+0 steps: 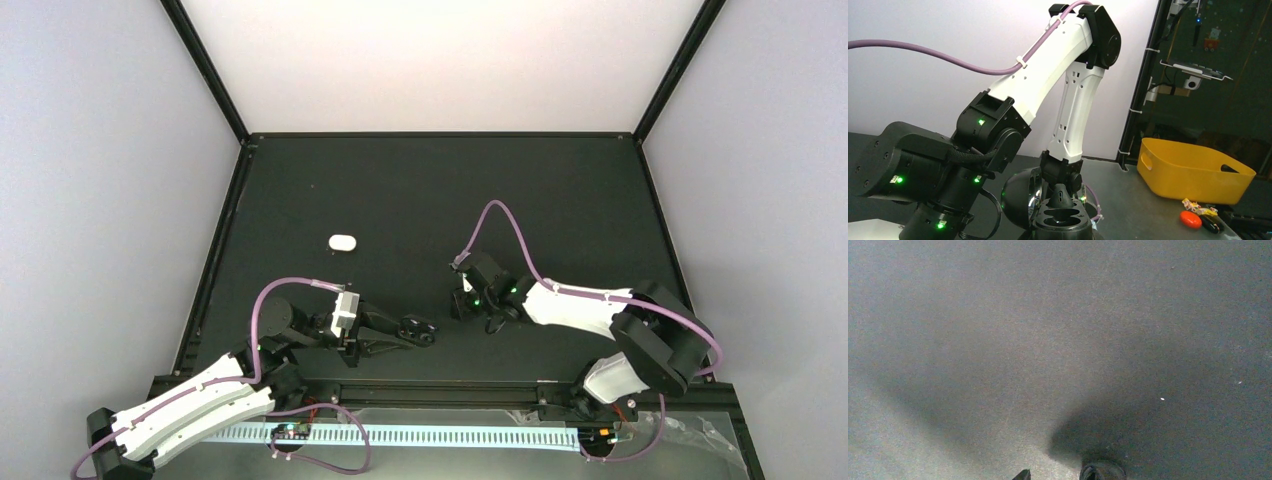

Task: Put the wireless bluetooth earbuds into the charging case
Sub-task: Pick up the earbud from the center of the board.

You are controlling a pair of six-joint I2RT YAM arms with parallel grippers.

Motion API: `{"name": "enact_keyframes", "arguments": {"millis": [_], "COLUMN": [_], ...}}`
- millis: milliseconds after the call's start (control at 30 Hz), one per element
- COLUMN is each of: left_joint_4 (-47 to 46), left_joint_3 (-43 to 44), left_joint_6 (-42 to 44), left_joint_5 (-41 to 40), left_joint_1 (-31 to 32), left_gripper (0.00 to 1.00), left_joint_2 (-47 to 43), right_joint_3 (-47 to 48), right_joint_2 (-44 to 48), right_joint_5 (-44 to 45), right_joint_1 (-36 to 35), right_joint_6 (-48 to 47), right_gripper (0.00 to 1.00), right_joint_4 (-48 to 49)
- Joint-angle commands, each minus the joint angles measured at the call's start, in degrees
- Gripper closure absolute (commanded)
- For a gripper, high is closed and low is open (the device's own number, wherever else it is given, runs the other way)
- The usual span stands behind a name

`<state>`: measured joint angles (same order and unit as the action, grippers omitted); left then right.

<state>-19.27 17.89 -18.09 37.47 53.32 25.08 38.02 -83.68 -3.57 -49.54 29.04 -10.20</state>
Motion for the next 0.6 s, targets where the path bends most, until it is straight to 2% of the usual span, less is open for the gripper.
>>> {"name": "enact_keyframes", "arguments": {"millis": [0, 567], "left_joint_4": [0.1, -0.1], "left_joint_3": [2.0, 2.0], "left_joint_6": [0.9, 0.7], "left_joint_5": [-0.8, -1.1], "left_joint_1": [0.2, 0.2], "left_gripper": [0.98, 0.98], "left_joint_2": [-0.7, -0.5], "right_joint_3": [0.6, -0.2], "right_joint_2": [0.1, 2.3], "right_joint_5": [4.5, 8.0], "right_joint_1": [-0.4, -0.4], "right_joint_6": [0.2, 0.4], "right_gripper": [0.68, 0.77], "right_joint_4": [-2.8, -5.4]}}
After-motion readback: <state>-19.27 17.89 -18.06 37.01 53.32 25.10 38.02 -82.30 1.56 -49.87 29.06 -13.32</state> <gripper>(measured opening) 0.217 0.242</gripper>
